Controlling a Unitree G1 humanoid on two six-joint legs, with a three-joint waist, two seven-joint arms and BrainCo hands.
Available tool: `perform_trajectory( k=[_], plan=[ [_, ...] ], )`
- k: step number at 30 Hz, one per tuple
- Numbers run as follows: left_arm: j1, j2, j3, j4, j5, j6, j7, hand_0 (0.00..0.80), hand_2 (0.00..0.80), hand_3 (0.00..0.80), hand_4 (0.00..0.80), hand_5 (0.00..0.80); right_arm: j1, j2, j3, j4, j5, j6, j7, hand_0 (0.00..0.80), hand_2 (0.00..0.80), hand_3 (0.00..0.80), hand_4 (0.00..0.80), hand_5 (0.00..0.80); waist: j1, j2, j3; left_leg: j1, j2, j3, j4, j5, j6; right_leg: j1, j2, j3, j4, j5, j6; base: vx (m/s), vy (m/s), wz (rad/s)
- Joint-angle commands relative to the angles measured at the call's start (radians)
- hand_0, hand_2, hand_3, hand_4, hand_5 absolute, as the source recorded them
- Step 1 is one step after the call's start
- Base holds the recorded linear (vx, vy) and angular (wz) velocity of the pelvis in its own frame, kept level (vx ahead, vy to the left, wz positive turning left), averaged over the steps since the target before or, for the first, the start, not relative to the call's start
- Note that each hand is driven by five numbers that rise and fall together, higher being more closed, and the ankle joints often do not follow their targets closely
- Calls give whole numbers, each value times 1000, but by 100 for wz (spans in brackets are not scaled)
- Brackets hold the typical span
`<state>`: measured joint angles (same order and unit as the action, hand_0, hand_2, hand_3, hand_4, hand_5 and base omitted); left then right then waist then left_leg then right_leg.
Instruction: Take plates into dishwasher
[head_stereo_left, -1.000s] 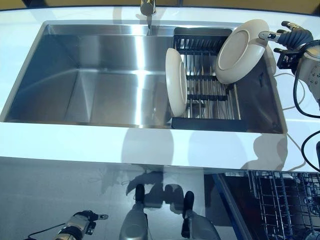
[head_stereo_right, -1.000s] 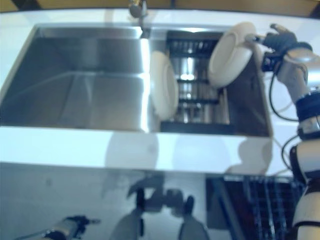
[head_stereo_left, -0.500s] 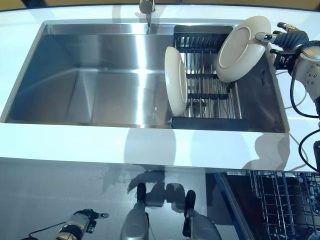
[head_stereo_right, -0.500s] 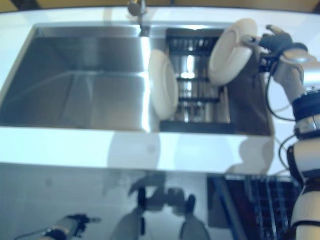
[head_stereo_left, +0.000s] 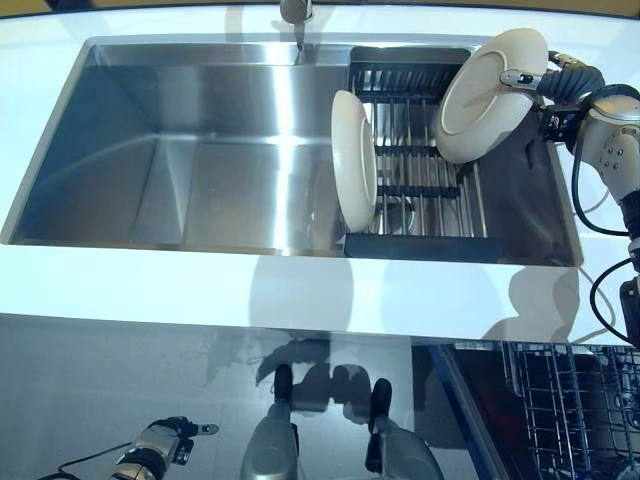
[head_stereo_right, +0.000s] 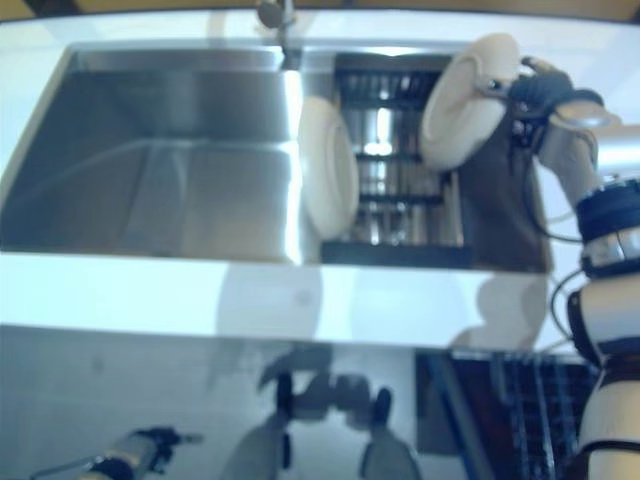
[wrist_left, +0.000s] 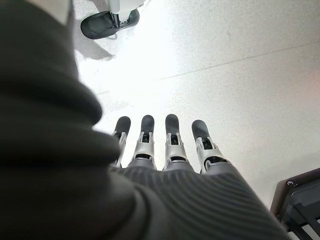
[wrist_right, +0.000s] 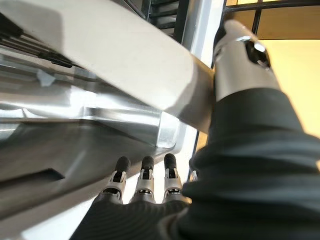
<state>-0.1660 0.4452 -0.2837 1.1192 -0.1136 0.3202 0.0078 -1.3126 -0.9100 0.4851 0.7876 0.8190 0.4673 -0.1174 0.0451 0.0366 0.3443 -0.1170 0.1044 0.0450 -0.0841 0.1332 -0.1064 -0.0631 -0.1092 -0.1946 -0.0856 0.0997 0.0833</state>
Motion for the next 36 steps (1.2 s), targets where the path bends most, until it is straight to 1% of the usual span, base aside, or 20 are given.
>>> perform_trajectory(
  k=[1,11,12,13,14,15,19,22,25,30,36],
  plan=[
    [-39,47,-62,38,-16,29,4,0,0,0,0,0,-93,-12,33,-49,27,-21,6,0,0,0,0,0,13,-40,-4,1,1,15,-3,-30,-20,-20,-52,-7,-2,5,52,0,0,0],
    [-49,45,-63,34,-31,36,2,0,0,0,0,0,-76,15,24,-71,34,-24,11,0,0,0,0,0,14,-34,8,-7,-3,16,-3,-27,-19,-28,-55,-7,-2,8,51,0,0,0],
    [-50,45,-64,32,-34,37,3,0,0,0,0,0,-76,18,23,-78,31,-27,3,260,260,260,260,260,15,-33,11,-9,-4,15,-3,-26,-19,-29,-55,-8,-2,9,51,0,0,0],
    [-49,45,-63,31,-33,36,4,0,0,0,0,0,-77,18,23,-78,30,-29,4,424,424,424,424,424,16,-32,12,-9,-4,14,-3,-26,-19,-30,-55,-8,-2,9,51,0,0,0],
    [-48,45,-63,32,-35,35,4,0,0,0,0,0,-79,18,23,-76,24,-30,5,781,781,781,781,781,16,-32,12,-9,-5,13,-3,-26,-19,-30,-55,-8,-2,9,51,0,0,0],
    [-48,44,-62,32,-34,35,3,0,0,0,0,0,-78,18,22,-74,19,-30,5,800,800,800,800,800,16,-32,11,-9,-6,12,-3,-26,-19,-29,-55,-9,-2,9,51,0,0,0],
    [-50,44,-62,33,-30,34,2,0,0,0,0,0,-80,18,24,-69,3,-43,-8,800,800,800,800,800,18,-34,9,-8,-7,12,-3,-26,-18,-27,-56,-12,-2,9,52,0,0,0],
    [-50,43,-62,35,-27,34,4,0,0,0,0,0,-86,12,27,-65,3,-54,7,800,800,800,800,800,18,-36,8,-5,-7,11,-3,-27,-18,-25,-56,-12,-2,9,53,0,0,0],
    [-48,46,-65,33,-24,36,2,0,0,0,0,0,-90,9,30,-66,-1,-42,-4,800,800,800,800,800,18,-38,3,-2,-6,12,-3,-28,-18,-22,-55,-12,-2,9,53,1,-1,1],
    [-44,48,-64,32,-21,34,2,0,0,0,0,0,-90,4,29,-57,-14,-44,-15,800,800,800,800,800,18,-41,-5,5,-5,12,-3,-29,-17,-15,-54,-11,-2,7,54,0,0,0],
    [-34,52,-61,40,-19,29,-1,0,0,0,0,0,-94,-6,32,-37,-12,-62,-22,800,800,800,800,800,18,-50,-31,23,-2,13,-3,-33,-19,4,-54,-10,-2,2,55,1,-3,1]
  ],
)
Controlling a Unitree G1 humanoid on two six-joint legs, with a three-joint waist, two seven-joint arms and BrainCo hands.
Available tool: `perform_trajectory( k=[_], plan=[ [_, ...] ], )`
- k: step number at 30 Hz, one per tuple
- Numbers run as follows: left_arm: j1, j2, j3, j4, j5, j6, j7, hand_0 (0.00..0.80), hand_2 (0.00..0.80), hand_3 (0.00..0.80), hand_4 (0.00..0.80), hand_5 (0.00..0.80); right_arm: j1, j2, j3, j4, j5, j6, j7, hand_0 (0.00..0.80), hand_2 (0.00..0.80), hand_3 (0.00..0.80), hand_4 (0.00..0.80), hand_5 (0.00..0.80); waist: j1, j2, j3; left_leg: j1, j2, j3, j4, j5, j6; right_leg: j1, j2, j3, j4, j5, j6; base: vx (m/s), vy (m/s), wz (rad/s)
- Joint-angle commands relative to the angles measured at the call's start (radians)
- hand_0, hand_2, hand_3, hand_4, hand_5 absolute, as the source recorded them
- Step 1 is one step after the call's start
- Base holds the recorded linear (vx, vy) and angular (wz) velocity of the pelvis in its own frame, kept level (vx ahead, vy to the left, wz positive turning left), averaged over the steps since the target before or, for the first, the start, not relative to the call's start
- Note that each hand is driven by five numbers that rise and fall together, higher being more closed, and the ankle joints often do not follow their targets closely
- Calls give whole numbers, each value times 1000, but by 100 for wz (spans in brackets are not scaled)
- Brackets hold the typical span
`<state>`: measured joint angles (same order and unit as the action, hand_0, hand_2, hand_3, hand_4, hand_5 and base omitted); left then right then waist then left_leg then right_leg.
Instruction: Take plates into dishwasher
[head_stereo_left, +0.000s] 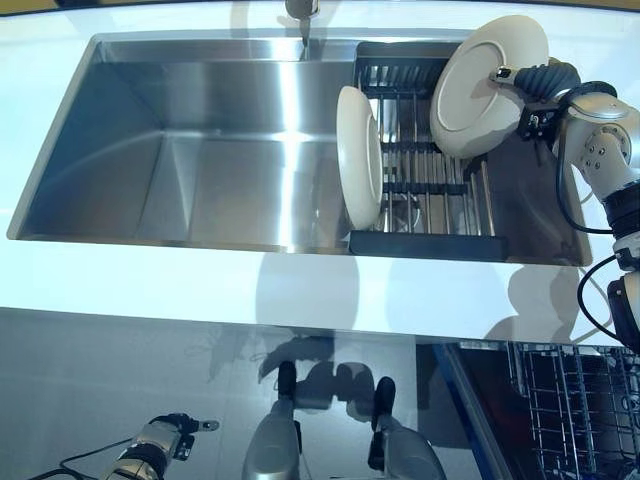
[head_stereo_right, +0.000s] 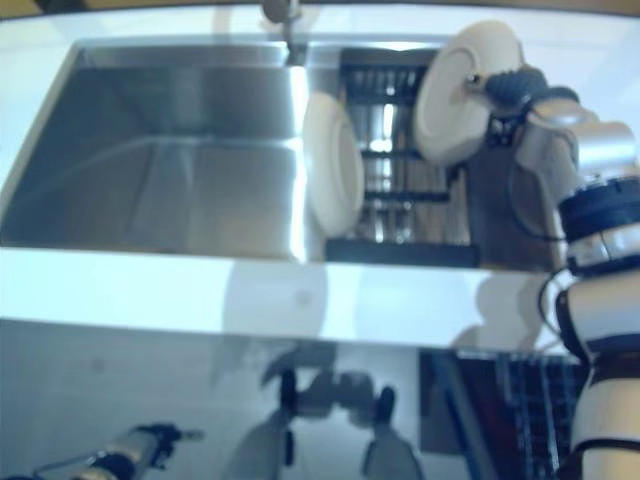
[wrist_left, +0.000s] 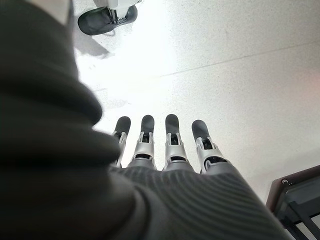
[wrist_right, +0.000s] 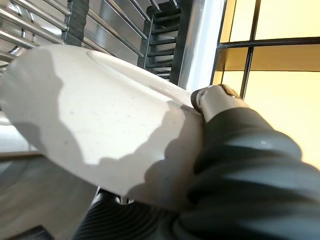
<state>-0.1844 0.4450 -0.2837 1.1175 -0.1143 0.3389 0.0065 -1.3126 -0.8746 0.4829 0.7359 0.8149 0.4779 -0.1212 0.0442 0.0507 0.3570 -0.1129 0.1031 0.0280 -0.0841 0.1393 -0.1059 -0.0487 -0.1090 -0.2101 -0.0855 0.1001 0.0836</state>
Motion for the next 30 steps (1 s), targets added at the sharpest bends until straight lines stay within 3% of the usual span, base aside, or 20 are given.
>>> perform_trajectory(
  k=[1,12,24,30],
  plan=[
    [-11,52,-58,45,-14,6,1,0,0,0,0,0,-92,-43,33,18,-10,-76,-19,800,800,800,800,800,19,-67,-51,24,0,30,-3,-40,-19,-6,-54,5,-2,0,55,0,0,0],
    [35,56,-46,73,43,-33,6,0,0,0,0,0,-115,-107,57,12,-88,-64,-31,800,800,800,800,800,11,-103,-153,97,14,55,-3,-65,-23,60,-51,18,-2,-20,63,2,-2,0],
    [79,58,-33,103,94,-94,3,0,0,0,0,0,-125,-231,115,34,-196,-38,48,800,800,800,800,800,-27,-126,-276,180,35,107,-3,-92,-21,112,-44,54,-2,-32,67,6,-2,-11],
    [96,67,-26,96,113,-118,-6,0,0,0,0,0,-102,-318,121,33,-237,-57,152,800,800,800,800,800,-60,-131,-307,215,39,128,-3,-108,-18,125,-36,94,-2,-33,68,26,19,-21]
  ],
)
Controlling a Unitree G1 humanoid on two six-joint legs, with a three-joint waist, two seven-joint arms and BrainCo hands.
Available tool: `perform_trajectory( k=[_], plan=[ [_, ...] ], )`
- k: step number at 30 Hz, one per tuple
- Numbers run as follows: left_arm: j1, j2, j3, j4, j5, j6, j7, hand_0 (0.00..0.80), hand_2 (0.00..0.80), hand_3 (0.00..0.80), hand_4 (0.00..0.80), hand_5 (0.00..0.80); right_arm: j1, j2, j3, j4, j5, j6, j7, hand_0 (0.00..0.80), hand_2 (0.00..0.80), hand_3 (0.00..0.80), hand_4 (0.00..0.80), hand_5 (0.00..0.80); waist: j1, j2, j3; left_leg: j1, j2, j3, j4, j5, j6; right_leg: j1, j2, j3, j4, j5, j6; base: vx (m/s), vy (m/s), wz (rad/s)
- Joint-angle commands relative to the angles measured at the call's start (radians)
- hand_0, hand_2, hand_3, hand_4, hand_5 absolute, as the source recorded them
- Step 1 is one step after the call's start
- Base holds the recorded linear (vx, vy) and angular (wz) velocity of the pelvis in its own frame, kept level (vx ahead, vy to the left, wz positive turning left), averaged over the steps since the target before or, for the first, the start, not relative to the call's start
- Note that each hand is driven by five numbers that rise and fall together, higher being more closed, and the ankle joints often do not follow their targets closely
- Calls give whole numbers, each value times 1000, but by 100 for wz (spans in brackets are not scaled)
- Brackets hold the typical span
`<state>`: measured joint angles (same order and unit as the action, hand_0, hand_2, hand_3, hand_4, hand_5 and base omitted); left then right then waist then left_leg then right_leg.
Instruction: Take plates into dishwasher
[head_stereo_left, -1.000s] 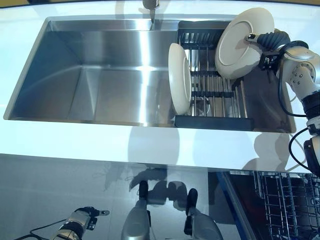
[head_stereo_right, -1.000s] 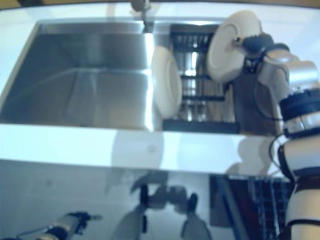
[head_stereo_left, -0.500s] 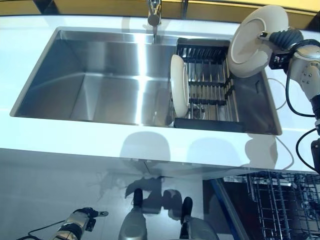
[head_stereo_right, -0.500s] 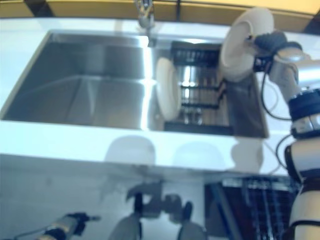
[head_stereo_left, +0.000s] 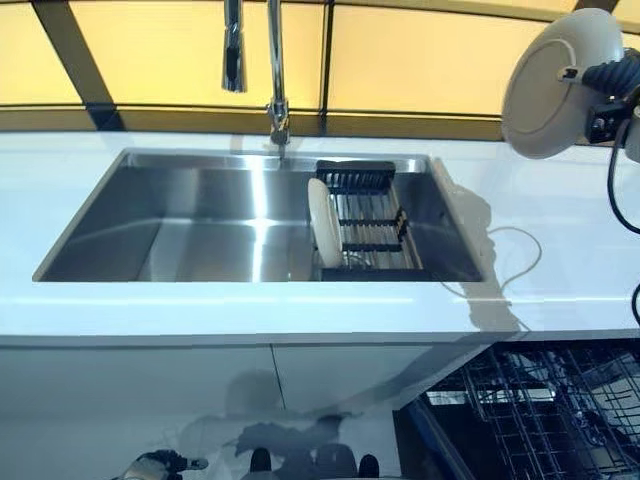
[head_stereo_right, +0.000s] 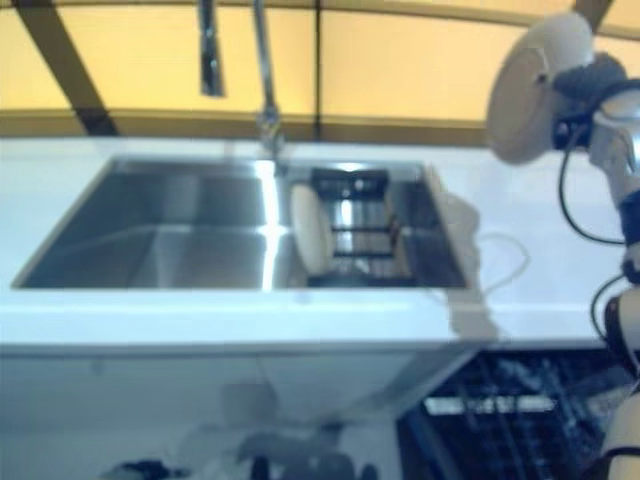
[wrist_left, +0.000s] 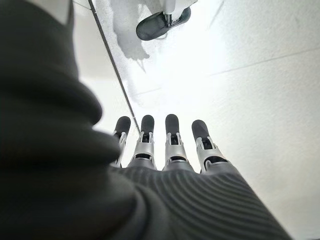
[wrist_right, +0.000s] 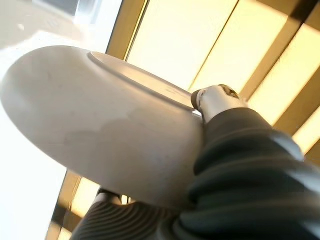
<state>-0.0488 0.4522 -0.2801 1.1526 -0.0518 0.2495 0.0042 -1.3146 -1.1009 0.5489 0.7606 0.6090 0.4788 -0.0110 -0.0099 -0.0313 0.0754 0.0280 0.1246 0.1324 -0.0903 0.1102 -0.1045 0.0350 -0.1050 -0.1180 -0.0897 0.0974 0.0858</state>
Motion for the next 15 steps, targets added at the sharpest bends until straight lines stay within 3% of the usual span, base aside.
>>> perform_trajectory(
  k=[1,8,15],
  plan=[
    [-39,60,-28,60,51,-29,-4,0,0,0,0,0,-90,-100,49,3,-38,-60,51,800,800,800,800,800,-9,-50,-27,76,17,24,3,-82,-18,42,-38,7,2,-31,65,32,13,-27],
    [-16,68,-13,46,78,-58,-19,0,0,0,0,0,59,-216,-50,-59,-61,-66,134,800,800,800,800,800,-58,-51,-35,90,20,51,3,-90,-15,26,-28,55,2,-22,69,-3,3,-18],
    [1,63,16,50,82,-73,-29,0,0,0,0,0,352,-318,-282,-128,-141,-114,256,800,800,800,800,800,-121,-49,-31,109,30,86,3,-101,-11,10,-15,105,2,-15,69,1,2,-20]
  ],
)
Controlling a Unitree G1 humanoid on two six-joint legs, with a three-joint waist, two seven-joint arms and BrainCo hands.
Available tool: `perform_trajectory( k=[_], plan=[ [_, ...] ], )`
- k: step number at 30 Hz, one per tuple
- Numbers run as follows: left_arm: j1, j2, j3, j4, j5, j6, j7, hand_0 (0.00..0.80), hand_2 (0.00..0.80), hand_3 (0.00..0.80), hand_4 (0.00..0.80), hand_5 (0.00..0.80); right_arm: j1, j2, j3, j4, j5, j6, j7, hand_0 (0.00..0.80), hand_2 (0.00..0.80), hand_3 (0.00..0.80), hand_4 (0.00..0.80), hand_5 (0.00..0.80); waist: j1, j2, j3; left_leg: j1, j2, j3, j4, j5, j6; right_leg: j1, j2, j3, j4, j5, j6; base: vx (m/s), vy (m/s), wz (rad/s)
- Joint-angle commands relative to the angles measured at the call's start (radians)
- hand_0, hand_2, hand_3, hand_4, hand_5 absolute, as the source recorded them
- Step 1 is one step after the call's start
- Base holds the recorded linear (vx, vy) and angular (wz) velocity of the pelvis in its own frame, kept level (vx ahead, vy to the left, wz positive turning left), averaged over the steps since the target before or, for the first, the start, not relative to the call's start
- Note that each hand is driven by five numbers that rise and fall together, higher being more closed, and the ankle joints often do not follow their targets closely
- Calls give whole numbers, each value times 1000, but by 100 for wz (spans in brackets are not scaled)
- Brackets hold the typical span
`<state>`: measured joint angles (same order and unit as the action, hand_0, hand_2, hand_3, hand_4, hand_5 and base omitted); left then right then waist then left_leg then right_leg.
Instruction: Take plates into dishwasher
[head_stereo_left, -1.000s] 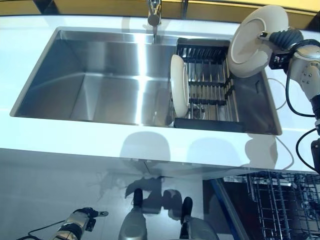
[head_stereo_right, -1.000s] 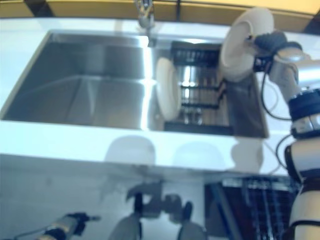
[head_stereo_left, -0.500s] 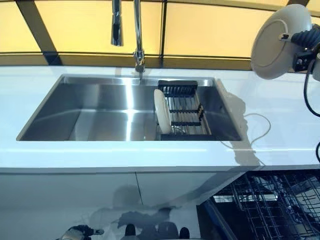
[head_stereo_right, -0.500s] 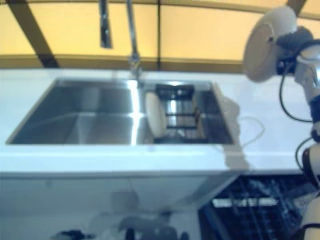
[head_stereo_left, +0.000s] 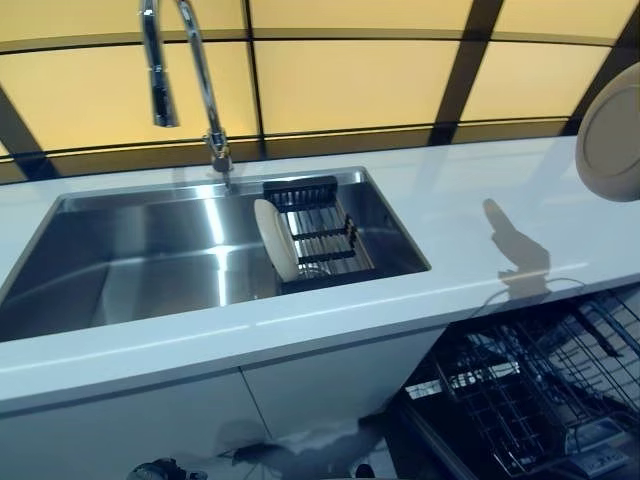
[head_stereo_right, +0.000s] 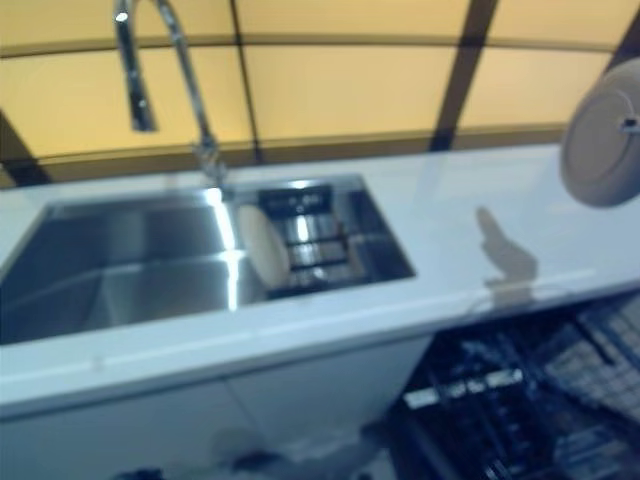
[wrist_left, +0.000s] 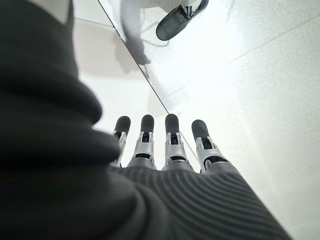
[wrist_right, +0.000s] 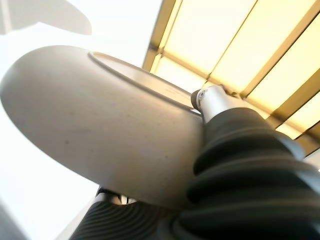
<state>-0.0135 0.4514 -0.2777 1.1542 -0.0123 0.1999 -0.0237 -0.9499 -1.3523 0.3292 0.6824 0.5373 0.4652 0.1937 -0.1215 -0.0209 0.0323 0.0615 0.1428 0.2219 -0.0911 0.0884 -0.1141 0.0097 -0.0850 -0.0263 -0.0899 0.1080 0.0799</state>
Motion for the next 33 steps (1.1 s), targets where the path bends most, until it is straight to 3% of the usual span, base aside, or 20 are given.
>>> perform_trajectory(
  k=[1,11,19,23,33],
  plan=[
    [-32,66,17,49,47,-27,-2,0,0,0,0,0,23,-77,-91,-63,-83,-104,63,800,800,800,800,800,-14,-61,13,77,13,1,4,-79,-1,34,-33,17,3,-24,74,10,-15,-16],
    [-36,94,56,63,66,-45,-9,0,0,0,0,0,458,-109,-431,-171,-47,-180,162,800,800,800,800,800,-75,-63,30,78,22,35,4,-79,2,11,-17,50,3,-18,70,-23,-40,-15],
    [-36,107,75,62,90,-52,-25,0,0,0,0,0,703,-80,-605,-196,-155,-241,230,800,800,800,800,800,-97,-58,40,77,32,50,4,-76,-1,3,-9,55,3,-18,67,-21,-43,-7],
    [-39,108,73,56,104,-62,-31,0,0,0,0,0,778,-72,-614,-216,-248,-309,266,800,800,800,800,800,-102,-57,48,80,35,55,4,-74,-1,1,-5,54,3,-15,65,-2,-53,-2],
    [-72,119,58,39,106,-57,-23,0,0,0,0,0,769,-27,-520,-230,-390,-344,275,800,800,800,800,800,-104,-46,78,70,37,61,4,-67,-2,-15,-6,54,5,-10,65,-9,-23,-1]
  ],
)
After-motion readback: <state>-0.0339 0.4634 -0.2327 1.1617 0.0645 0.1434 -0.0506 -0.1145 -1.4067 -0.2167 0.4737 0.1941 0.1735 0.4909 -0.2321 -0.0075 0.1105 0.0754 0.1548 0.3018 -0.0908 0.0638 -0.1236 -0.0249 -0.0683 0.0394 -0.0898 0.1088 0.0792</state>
